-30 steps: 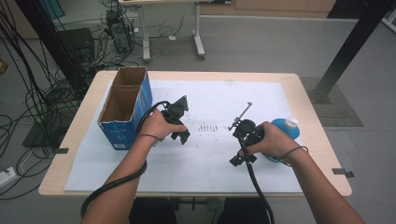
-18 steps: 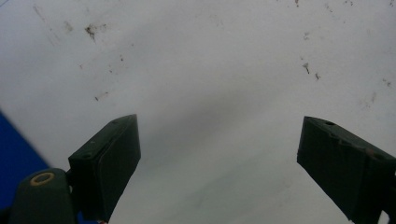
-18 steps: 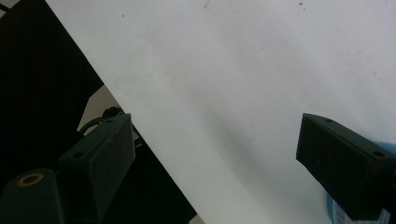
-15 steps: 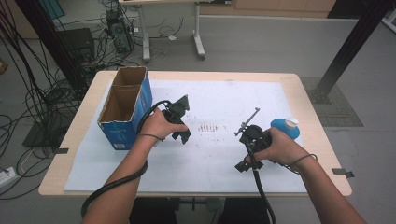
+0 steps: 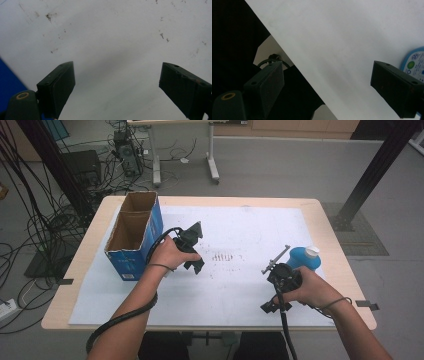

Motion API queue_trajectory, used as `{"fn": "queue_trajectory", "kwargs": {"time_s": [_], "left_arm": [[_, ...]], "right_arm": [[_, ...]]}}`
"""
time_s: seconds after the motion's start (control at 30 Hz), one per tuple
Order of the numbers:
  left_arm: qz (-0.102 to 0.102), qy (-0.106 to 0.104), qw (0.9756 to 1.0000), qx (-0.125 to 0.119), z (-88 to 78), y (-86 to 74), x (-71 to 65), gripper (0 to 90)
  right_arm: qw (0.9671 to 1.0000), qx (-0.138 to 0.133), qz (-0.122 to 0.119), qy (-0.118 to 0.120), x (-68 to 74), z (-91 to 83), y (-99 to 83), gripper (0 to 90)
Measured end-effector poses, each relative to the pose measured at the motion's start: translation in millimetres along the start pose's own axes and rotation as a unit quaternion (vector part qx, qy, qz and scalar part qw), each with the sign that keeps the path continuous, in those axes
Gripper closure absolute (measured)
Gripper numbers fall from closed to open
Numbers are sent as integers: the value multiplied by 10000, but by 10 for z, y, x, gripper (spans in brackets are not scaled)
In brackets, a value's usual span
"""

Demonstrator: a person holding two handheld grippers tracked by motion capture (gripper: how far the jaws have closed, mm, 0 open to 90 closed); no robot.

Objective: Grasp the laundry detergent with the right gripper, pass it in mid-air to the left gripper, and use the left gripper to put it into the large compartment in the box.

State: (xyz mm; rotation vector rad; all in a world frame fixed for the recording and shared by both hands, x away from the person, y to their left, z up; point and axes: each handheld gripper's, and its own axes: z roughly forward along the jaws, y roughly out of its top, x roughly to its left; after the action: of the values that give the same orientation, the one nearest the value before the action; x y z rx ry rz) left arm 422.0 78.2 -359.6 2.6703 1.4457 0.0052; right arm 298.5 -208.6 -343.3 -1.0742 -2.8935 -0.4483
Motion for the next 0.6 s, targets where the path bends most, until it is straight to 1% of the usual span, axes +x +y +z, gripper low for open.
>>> {"fn": "queue_trajectory", "kwargs": {"time_s": [0.07,0.17,0.23,0.4,0.6], "left_arm": [[0,-3,10000,-6,2,-3,1,137],[2,-12,10000,13,12,-7,0,137],[-2,-15,10000,1,19,-7,-5,137],[29,-28,10000,-1,11,0,-32,137],[41,-19,10000,-23,0,4,-41,137]], "right_arm": [[10000,-5,12,1,-7,1,-23,112],[9999,1,107,-12,-30,-1,-110,112],[9999,4,119,-20,-37,-3,-131,112],[9998,4,213,-41,-78,-22,-255,113],[9994,51,325,-106,-155,-35,-408,113]]}}
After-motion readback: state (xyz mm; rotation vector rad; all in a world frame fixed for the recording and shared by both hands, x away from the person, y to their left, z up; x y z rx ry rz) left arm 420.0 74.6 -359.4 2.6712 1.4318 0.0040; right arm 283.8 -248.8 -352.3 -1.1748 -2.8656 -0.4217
